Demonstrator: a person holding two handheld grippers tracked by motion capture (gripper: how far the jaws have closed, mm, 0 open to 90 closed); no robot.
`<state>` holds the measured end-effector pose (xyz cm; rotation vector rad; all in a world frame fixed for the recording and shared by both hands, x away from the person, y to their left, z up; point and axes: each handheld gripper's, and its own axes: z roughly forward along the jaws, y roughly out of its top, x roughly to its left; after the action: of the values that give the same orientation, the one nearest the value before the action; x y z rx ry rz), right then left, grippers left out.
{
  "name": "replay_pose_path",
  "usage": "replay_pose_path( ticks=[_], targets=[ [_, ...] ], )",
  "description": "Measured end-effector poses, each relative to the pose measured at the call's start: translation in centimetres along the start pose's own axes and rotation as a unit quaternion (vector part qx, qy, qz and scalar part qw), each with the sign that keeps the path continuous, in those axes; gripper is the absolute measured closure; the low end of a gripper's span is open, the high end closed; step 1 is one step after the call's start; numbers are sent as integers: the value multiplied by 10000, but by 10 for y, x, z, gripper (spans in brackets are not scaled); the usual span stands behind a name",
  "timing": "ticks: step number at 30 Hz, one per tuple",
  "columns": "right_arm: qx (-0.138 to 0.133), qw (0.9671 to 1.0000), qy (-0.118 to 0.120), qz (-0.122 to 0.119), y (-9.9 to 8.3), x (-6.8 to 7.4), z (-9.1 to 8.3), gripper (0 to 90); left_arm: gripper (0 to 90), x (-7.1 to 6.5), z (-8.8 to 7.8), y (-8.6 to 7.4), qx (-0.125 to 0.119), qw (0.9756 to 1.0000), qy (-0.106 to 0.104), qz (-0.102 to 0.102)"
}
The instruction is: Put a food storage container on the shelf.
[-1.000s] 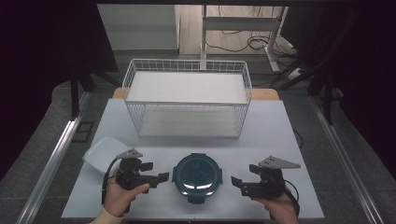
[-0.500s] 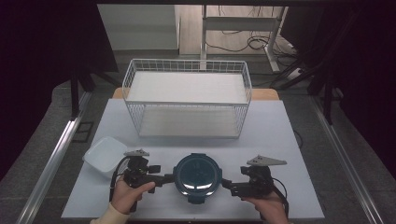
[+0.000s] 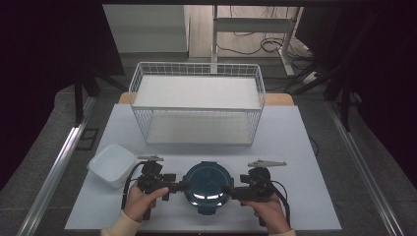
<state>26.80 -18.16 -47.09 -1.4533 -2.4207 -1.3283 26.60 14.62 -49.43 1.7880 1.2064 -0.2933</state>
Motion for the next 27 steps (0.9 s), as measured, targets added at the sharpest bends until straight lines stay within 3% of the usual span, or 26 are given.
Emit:
replay_pose_path(
  ticks=[10,15,24,27],
  targets=[
    [68,9997,173,164,-3,-1,11,63,105,5,8,-5,93,9998,-105,-137],
    [174,9990,249,326,-7,-4,19,65,105,7,13,-5,125,9998,-66,-148],
    [284,9969,345,644,-12,-5,31,84,115,7,26,-6,176,9993,-180,-278],
    [315,9958,402,755,-13,-7,33,102,117,11,31,-8,225,9978,-355,-522]
  ],
)
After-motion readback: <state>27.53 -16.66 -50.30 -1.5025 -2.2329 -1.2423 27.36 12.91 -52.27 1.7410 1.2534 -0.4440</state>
